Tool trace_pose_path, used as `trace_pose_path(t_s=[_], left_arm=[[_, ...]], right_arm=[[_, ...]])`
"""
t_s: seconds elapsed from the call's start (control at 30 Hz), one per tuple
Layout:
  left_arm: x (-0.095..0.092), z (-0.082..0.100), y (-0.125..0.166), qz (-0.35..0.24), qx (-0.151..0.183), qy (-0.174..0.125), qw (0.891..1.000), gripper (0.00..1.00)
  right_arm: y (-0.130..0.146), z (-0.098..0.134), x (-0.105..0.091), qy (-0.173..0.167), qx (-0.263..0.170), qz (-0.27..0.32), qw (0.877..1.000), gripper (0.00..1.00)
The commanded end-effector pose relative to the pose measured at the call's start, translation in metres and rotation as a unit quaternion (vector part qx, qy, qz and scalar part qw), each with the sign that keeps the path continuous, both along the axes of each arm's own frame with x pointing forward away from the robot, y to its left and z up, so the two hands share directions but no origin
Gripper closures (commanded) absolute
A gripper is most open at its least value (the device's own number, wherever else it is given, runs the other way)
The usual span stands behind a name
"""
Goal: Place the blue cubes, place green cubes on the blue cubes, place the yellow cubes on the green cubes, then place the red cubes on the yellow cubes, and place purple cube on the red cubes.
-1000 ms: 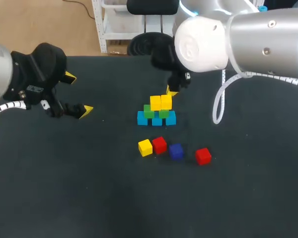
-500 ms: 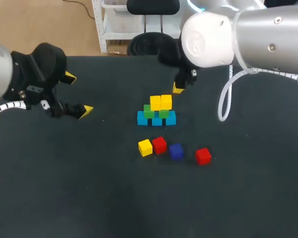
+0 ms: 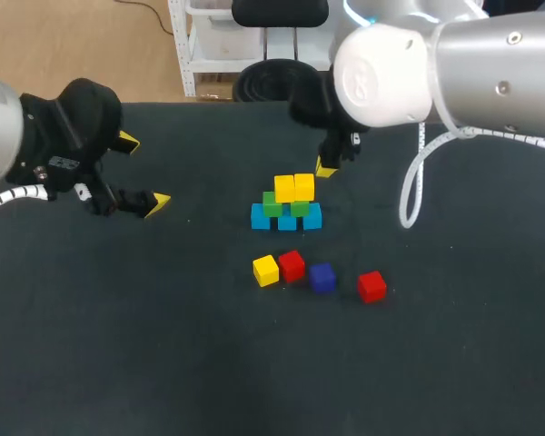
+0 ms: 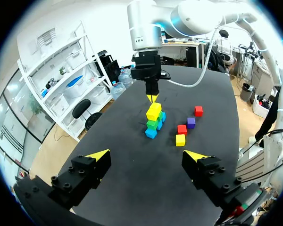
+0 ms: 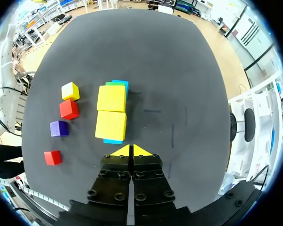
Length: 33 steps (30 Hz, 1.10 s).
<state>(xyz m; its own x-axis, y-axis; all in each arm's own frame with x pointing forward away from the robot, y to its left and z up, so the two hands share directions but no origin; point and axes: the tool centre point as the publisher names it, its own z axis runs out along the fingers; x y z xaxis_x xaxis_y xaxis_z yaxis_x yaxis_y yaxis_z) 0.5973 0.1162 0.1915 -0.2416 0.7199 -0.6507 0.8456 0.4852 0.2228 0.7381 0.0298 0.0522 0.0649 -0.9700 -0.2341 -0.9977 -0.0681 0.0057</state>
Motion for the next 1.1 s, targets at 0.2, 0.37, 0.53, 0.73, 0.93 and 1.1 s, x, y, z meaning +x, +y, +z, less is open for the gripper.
trace_pose_path(t_s=[0.2, 0.37, 0.53, 0.73, 0.93, 1.1], left_arm=[[0.0005, -0.0006, 0.0012, -0.002, -0.002, -0.001, 1.0, 0.0], [0.0005, -0.0006, 0.0012, -0.002, -0.002, -0.001, 1.0, 0.0], [0.0005, -0.0006, 0.0012, -0.002, -0.002, -0.001, 1.0, 0.0], [0.0005, -0.0006, 0.0012, -0.002, -0.002, -0.001, 1.0, 0.0], [0.0005, -0.0006, 0.0012, -0.002, -0.002, -0.001, 1.0, 0.0], [0.0005, -0.0006, 0.0012, -0.002, -0.002, -0.001, 1.0, 0.0]], right_arm=[[0.0022, 0.0, 0.0006, -0.002, 0.001, 0.002, 1.0, 1.0], [0.0033, -0.0002, 0.0014, -0.003, 0.0, 0.002, 1.0, 1.0], [0.0053, -0.0006, 0.0001, -0.003, 0.001, 0.005, 1.0, 1.0], [0.0082, 0.0006, -0.0014, -0.003, 0.002, 0.009, 1.0, 1.0], [0.0089, 0.0008, -0.0015, -0.005, 0.003, 0.01, 1.0, 1.0], [0.006, 0.0011, -0.0008, -0.006, 0.002, 0.007, 1.0, 1.0]])
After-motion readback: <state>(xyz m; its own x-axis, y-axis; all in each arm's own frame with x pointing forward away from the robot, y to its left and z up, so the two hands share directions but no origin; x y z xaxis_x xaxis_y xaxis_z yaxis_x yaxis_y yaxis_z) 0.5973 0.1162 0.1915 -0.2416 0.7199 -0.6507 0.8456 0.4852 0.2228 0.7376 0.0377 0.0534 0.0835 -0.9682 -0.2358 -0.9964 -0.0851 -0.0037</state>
